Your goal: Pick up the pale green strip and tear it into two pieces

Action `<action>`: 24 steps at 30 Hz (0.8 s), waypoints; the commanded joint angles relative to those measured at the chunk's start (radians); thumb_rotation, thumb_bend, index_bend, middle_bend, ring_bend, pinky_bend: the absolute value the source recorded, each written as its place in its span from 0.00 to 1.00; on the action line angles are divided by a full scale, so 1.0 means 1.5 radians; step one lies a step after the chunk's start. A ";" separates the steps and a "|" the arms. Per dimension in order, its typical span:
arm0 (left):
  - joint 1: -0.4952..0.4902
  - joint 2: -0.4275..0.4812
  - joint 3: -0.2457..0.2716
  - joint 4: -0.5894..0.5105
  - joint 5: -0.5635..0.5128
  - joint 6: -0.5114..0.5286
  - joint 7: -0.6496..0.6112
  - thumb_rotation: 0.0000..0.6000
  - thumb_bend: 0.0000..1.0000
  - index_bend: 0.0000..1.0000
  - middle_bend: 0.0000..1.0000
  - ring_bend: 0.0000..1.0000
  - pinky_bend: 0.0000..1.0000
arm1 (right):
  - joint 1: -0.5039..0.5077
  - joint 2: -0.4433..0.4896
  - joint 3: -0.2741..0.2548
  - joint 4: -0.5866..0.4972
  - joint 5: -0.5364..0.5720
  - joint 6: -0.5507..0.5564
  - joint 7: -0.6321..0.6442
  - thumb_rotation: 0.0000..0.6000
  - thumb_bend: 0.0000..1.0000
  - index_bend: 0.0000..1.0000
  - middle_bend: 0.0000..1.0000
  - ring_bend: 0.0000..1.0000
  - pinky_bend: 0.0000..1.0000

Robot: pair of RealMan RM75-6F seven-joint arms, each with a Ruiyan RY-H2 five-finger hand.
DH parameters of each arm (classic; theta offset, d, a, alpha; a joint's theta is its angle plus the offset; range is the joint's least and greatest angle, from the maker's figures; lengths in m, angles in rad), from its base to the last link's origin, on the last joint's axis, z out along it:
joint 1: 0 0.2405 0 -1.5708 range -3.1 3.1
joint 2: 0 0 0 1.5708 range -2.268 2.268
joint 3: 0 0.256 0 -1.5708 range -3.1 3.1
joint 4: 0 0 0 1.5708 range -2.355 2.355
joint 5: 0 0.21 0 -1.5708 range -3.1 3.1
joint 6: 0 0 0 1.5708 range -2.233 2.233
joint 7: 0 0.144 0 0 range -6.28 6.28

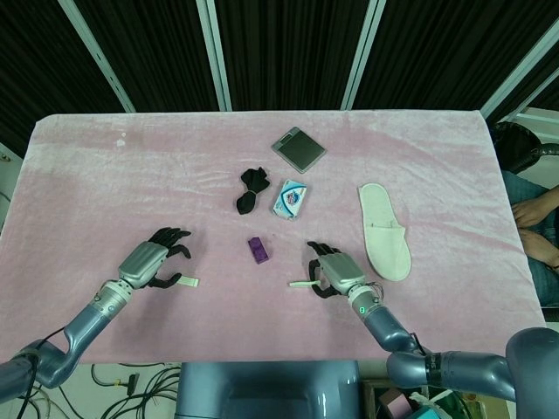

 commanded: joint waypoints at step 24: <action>0.214 0.321 0.001 -0.353 -0.021 0.309 0.256 1.00 0.18 0.15 0.04 0.00 0.00 | -0.248 0.369 0.006 -0.114 -0.225 0.229 0.179 1.00 0.17 0.00 0.00 0.02 0.14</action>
